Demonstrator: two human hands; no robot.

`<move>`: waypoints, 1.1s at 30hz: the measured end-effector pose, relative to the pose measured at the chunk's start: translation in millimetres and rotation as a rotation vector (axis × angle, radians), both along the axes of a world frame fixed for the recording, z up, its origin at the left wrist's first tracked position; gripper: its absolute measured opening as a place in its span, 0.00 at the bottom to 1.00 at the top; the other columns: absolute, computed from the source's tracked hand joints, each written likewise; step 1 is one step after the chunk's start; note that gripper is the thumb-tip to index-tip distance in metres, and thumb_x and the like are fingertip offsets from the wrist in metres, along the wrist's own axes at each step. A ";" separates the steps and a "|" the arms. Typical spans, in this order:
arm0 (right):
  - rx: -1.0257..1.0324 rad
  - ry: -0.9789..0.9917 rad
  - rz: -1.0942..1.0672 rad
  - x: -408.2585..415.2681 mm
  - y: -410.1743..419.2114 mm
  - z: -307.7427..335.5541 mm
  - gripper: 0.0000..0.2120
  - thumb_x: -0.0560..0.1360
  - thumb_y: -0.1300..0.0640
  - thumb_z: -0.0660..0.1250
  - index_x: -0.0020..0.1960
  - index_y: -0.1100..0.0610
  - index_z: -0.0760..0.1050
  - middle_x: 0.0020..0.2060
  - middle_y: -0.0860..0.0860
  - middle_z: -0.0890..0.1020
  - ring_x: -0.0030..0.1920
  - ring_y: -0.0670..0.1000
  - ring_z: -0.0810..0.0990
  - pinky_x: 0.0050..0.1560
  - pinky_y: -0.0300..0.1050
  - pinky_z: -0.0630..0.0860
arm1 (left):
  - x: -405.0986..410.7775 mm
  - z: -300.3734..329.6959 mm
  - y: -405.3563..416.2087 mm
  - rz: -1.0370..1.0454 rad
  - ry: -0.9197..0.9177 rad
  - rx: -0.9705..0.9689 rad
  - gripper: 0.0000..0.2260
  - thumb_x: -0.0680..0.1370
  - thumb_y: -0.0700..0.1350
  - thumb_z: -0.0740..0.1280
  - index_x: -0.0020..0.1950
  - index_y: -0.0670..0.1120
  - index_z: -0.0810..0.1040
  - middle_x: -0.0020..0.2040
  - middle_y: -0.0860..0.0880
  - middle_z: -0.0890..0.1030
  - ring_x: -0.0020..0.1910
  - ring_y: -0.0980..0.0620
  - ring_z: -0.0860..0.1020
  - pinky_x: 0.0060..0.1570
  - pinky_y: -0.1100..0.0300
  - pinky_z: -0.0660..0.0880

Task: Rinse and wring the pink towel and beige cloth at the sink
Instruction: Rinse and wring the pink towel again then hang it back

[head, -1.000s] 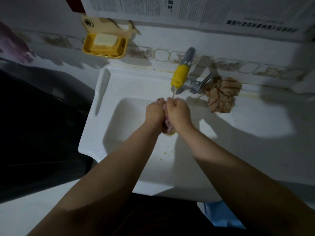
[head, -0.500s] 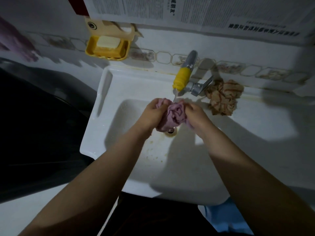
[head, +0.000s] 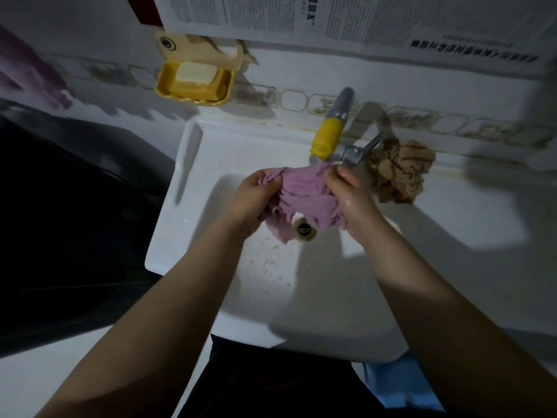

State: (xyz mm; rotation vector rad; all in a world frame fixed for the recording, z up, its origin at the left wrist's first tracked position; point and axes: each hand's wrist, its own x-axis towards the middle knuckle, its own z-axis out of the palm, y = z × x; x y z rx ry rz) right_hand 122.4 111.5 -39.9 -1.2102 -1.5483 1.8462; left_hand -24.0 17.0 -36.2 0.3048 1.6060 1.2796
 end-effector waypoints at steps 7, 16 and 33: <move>0.277 -0.420 -0.146 -45.2 -0.6 -0.8 0.19 0.78 0.53 0.61 0.28 0.53 0.65 0.25 0.48 0.71 0.36 0.52 0.75 0.36 0.42 0.66 | 54.6 -1.7 36.0 0.042 0.076 -0.126 0.12 0.80 0.47 0.60 0.43 0.42 0.79 0.37 0.42 0.82 0.38 0.46 0.81 0.38 0.59 0.75; 0.211 -0.444 -0.138 -51.3 7.7 -13.4 0.19 0.79 0.52 0.60 0.31 0.57 0.68 0.32 0.56 0.76 0.39 0.54 0.75 0.40 0.44 0.68 | 47.7 -3.3 42.2 0.155 -0.163 -0.201 0.14 0.78 0.44 0.59 0.34 0.43 0.76 0.29 0.39 0.73 0.22 0.45 0.74 0.22 0.59 0.71; 0.312 -0.383 0.578 8.4 1.6 -22.5 0.05 0.71 0.52 0.72 0.44 0.50 0.77 0.46 0.50 0.79 0.44 0.44 0.78 0.43 0.44 0.74 | -32.3 4.3 2.6 -0.280 -0.326 -0.176 0.25 0.79 0.55 0.62 0.58 0.31 0.75 0.39 0.39 0.79 0.33 0.46 0.79 0.38 0.56 0.77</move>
